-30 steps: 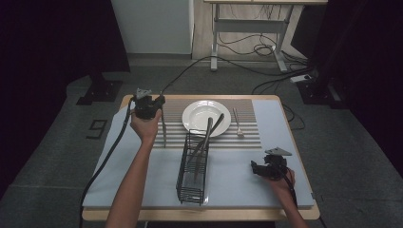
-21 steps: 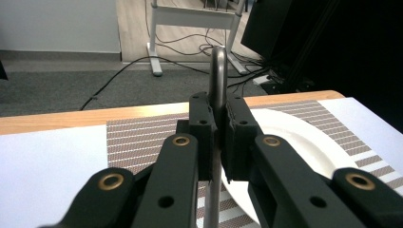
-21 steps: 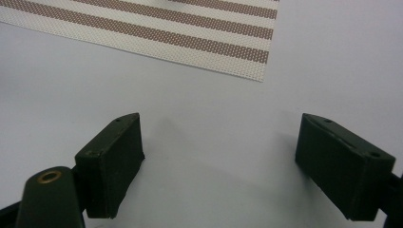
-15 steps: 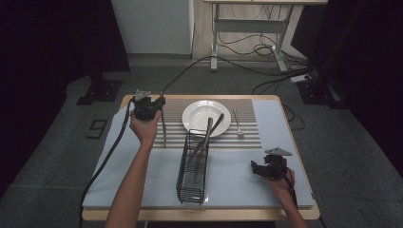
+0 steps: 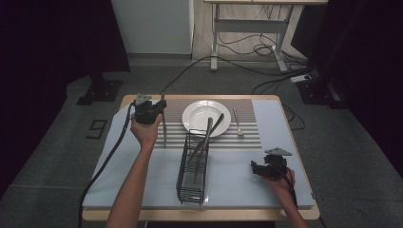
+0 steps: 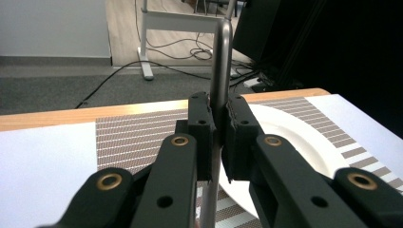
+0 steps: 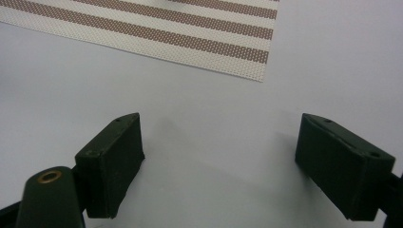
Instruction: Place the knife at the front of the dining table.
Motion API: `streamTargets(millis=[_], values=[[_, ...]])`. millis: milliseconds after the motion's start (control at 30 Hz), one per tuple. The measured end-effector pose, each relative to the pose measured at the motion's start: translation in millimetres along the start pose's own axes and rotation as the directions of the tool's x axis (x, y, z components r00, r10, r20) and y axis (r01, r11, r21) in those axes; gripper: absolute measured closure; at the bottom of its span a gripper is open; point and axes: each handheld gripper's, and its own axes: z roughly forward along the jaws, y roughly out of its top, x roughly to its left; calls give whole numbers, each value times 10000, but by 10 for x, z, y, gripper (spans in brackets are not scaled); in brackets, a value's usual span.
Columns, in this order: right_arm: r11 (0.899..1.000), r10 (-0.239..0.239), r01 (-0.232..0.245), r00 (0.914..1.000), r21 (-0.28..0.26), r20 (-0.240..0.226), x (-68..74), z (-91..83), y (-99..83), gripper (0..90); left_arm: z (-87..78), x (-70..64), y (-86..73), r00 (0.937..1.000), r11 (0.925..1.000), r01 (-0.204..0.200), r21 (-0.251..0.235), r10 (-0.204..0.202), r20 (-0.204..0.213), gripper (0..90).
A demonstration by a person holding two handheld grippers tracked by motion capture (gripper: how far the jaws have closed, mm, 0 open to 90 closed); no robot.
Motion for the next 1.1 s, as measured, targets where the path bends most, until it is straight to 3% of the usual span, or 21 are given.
streamTargets(millis=[367,567,833,933,1033,1100], values=[[10000,23,-23,10000,-14,-7,0,0,0,159,184,30,-174,10000,9981,33,618,-33,10,834],[10000,32,-32,10000,-32,-5,-1,0,-1,160,259,129,-335,9985,9953,545,795,-545,-23,834],[10000,18,-18,10000,-15,-3,0,0,0,160,285,110,-428,9992,9938,409,1035,-412,7,830],[10000,11,-11,10000,-3,-5,-1,-2,0,160,320,90,-475,9995,9930,282,1148,-263,-177,834],[10000,21,-21,10000,-33,-2,-2,0,-1,162,353,114,-496,9992,9905,356,1325,-328,-233,837],[10000,11,-11,10000,-35,-3,-4,0,-1,162,377,151,-517,9979,9892,615,1327,-586,-257,837]])
